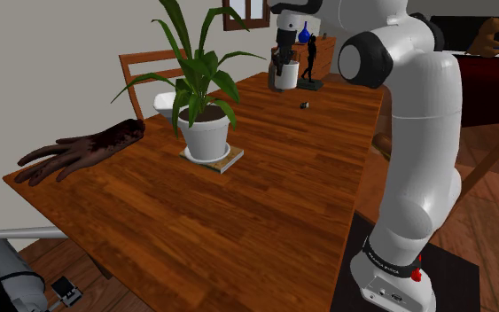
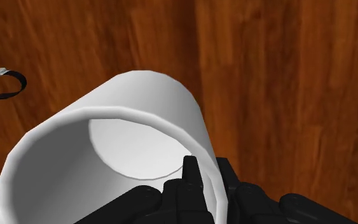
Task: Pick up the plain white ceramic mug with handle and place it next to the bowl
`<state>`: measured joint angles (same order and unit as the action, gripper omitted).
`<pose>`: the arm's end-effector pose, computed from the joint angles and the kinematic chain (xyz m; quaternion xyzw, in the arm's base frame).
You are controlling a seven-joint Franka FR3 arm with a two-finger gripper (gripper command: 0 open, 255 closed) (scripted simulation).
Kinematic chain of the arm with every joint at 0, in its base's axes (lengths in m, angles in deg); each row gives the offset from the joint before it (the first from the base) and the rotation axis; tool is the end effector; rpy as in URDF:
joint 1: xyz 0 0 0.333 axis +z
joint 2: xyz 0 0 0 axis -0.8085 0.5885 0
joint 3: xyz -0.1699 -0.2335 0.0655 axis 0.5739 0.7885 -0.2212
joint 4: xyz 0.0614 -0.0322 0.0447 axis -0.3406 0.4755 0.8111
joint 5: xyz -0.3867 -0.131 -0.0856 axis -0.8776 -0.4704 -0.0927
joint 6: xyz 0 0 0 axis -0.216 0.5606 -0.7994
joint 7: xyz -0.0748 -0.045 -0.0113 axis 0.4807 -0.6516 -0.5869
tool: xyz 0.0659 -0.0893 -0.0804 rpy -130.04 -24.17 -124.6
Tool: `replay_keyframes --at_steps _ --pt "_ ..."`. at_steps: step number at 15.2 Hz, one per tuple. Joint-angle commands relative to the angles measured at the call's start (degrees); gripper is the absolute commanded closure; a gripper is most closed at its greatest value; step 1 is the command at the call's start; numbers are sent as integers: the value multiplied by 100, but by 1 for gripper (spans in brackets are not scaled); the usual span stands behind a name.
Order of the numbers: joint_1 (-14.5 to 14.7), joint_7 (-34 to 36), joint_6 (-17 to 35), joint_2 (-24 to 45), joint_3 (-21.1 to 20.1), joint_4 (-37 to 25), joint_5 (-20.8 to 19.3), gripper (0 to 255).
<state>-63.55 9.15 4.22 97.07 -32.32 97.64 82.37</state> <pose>0.5999 -0.3093 0.5790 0.9983 -0.0092 0.0564 0.0098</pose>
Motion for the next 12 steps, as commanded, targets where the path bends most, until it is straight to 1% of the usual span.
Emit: replay_keyframes --at_steps 1,7,12 --pt "195 264 -8 -18 -67 -18 -58 255" --pt "664 977 -107 205 -277 -376 -126 255" --pt "972 1543 -347 641 -441 -1068 -108 255"
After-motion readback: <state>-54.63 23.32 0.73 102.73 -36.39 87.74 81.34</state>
